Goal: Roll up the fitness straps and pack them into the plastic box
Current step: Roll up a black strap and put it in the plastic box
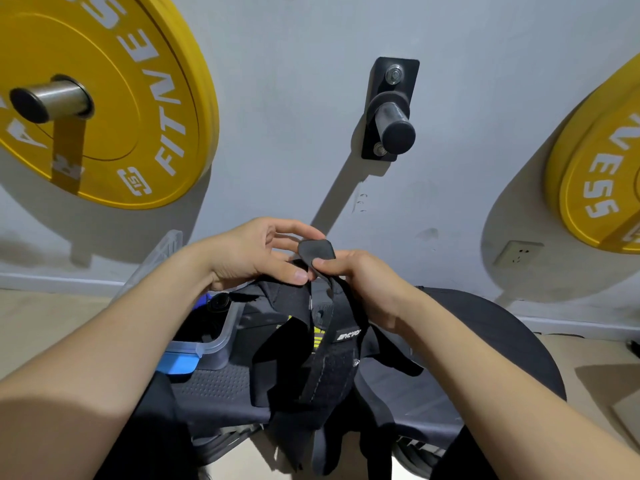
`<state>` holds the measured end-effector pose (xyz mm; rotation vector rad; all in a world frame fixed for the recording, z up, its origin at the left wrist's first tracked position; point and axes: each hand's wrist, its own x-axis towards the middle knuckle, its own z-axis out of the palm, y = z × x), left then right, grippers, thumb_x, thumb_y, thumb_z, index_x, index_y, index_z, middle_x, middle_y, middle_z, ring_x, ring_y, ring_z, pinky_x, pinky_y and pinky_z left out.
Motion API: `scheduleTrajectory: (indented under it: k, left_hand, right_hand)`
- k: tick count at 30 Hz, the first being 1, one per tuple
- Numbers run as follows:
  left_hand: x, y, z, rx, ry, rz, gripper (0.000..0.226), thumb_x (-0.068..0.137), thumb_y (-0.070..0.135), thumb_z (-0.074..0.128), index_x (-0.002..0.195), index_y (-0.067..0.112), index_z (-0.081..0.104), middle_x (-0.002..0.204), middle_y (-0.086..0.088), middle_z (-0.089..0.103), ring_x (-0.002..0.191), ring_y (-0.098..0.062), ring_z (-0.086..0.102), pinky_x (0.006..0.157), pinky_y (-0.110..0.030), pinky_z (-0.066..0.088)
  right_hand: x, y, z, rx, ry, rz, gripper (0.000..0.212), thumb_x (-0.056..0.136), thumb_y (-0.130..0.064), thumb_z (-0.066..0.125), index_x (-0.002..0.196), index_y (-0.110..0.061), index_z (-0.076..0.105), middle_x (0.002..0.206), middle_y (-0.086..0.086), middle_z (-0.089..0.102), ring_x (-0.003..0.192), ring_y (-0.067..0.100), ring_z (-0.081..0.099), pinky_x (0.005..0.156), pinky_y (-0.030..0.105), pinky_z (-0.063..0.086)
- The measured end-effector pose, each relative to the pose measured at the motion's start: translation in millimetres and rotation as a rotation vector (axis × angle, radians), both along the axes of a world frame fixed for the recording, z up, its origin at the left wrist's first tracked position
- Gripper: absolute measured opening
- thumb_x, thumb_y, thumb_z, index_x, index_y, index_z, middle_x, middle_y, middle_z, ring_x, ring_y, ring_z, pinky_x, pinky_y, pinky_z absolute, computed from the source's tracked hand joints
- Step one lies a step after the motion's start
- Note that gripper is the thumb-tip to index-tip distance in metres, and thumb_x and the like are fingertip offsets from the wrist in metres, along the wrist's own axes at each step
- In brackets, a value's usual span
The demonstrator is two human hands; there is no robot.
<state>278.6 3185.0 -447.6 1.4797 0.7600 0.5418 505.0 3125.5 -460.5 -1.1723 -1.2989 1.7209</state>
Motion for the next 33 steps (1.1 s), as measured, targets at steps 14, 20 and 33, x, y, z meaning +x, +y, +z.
scheduleTrajectory:
  k: [14, 20, 33]
  left_hand:
    - [-10.5, 12.8, -9.0, 0.04, 0.3, 0.369, 0.033, 0.082, 0.041, 0.088, 0.089, 0.009, 0.084, 0.062, 0.005, 0.066, 0.052, -0.004, 0.059, 0.056, -0.018, 0.055]
    - [-2.3, 9.3, 3.6, -0.316, -0.086, 0.571, 0.045, 0.094, 0.037, 0.081, 0.119, 0.0, 0.072, 0.109, -0.02, 0.081, 0.091, -0.026, 0.083, 0.075, -0.035, 0.067]
    - [15.6, -12.7, 2.1, -0.131, 0.096, 0.188, 0.052, 0.107, 0.047, 0.061, 0.127, 0.001, 0.073, 0.12, -0.021, 0.079, 0.098, -0.029, 0.077, 0.089, -0.041, 0.064]
  right_hand:
    - [-2.9, -0.1, 11.9, 0.097, -0.222, -0.151, 0.023, 0.104, -0.015, 0.064, 0.088, -0.004, 0.077, 0.083, 0.019, 0.075, 0.07, 0.027, 0.07, 0.067, 0.03, 0.055]
    - [-13.8, 3.8, 15.0, 0.009, 0.201, -0.387, 0.027, 0.107, -0.021, 0.063, 0.088, -0.011, 0.079, 0.091, 0.015, 0.078, 0.084, 0.029, 0.075, 0.087, 0.041, 0.061]
    - [-15.3, 10.4, 22.7, -0.001, 0.516, -0.435, 0.036, 0.114, -0.02, 0.05, 0.117, 0.01, 0.068, 0.116, 0.03, 0.075, 0.098, 0.033, 0.077, 0.092, 0.045, 0.064]
